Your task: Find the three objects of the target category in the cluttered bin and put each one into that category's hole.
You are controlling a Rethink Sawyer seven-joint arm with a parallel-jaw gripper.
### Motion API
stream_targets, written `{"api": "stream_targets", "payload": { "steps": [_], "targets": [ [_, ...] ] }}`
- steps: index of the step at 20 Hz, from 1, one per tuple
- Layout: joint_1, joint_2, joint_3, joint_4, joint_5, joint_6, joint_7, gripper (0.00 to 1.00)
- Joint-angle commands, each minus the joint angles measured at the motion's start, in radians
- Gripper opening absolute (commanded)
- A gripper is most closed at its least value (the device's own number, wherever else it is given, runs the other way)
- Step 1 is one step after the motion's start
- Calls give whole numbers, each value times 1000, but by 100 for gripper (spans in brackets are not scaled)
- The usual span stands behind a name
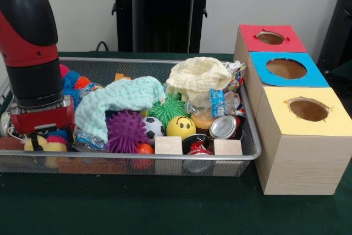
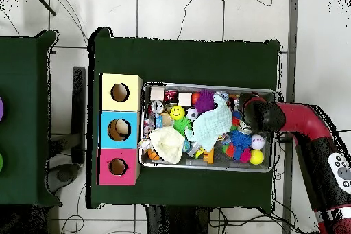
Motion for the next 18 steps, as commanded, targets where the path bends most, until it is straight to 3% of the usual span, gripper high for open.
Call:
{"api": "stream_targets", "payload": {
  "steps": [1, 8, 18],
  "targets": [
    [6, 100, -100, -114, -85, 64, -285, 100],
    [-5, 86, -132, -76, -87, 53, -236, 100],
    [-30, 102, -130, -81, -81, 63, -275, 100]
  ]
}}
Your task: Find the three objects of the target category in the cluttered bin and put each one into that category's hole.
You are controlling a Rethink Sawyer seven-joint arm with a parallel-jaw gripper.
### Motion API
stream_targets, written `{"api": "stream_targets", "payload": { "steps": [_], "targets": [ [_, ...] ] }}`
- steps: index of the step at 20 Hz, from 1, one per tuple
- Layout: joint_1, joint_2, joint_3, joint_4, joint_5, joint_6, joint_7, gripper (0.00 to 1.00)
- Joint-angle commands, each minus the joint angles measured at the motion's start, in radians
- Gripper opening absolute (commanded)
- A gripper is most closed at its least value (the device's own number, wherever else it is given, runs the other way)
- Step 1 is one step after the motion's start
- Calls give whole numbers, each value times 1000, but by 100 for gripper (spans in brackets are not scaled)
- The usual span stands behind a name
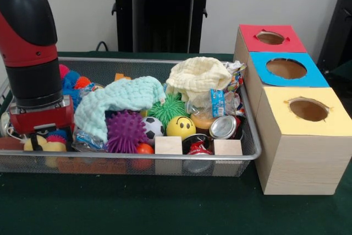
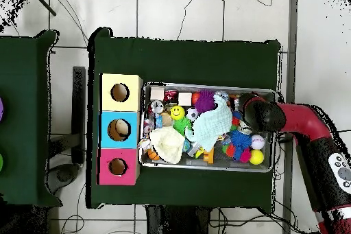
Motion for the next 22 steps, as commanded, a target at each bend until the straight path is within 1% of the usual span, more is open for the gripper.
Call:
{"api": "stream_targets", "payload": {
  "steps": [1, 9, 13, 14, 22],
  "targets": [
    [-30, 102, -126, -79, -87, 62, -275, 100],
    [-30, 109, -122, -80, -88, 55, -277, 100],
    [-39, 111, -113, -74, -89, 34, -280, 100],
    [-41, 110, -111, -72, -90, 26, -278, 0],
    [-48, 111, -106, -64, -91, 4, -265, 0]
  ]
}}
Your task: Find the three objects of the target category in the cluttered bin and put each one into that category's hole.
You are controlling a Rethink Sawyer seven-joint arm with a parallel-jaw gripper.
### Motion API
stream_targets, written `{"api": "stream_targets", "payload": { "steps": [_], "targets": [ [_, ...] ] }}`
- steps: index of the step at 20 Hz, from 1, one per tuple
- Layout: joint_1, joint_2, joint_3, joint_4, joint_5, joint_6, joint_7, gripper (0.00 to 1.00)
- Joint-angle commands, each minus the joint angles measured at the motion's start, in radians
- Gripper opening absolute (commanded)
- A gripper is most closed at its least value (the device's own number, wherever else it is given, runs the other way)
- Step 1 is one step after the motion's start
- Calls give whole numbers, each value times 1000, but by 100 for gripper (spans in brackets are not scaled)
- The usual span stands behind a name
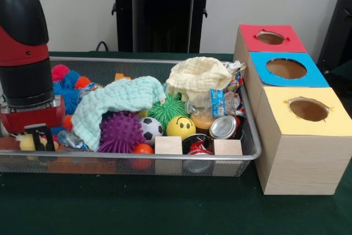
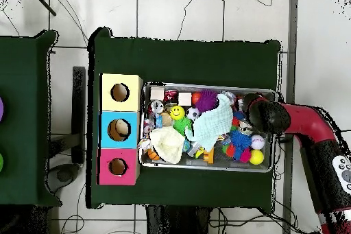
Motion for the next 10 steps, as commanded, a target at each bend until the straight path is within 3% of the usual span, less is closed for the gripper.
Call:
{"api": "stream_targets", "payload": {
  "steps": [1, 10],
  "targets": [
    [-30, 107, -105, -51, -96, 5, -266, 0],
    [-9, 42, -118, 1, -102, -3, -212, 0]
  ]
}}
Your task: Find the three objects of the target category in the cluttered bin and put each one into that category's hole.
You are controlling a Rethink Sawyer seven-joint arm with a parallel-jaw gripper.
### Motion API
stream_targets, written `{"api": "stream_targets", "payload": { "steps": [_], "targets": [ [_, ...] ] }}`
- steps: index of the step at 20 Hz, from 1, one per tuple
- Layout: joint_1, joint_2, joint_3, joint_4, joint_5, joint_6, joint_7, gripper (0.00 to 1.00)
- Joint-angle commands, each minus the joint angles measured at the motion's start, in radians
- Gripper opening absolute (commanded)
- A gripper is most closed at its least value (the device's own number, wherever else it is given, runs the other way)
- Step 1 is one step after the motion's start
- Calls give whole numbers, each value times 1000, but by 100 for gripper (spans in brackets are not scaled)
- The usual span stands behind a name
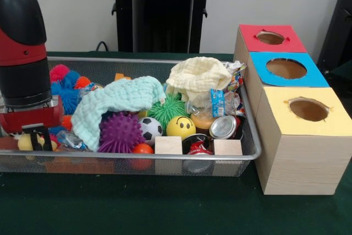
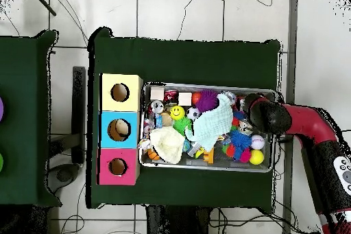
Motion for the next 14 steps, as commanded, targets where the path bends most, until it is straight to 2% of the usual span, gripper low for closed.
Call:
{"api": "stream_targets", "payload": {
  "steps": [1, 5, 9, 11, 14],
  "targets": [
    [-2, 17, -118, 21, -96, 4, -197, 0],
    [6, -104, -117, 118, -58, 25, -132, 0],
    [20, -209, -101, 186, -12, 72, -124, 0],
    [20, -222, -93, 193, -1, 80, -132, 0],
    [17, -188, -98, 179, -1, 77, -140, 0]
  ]
}}
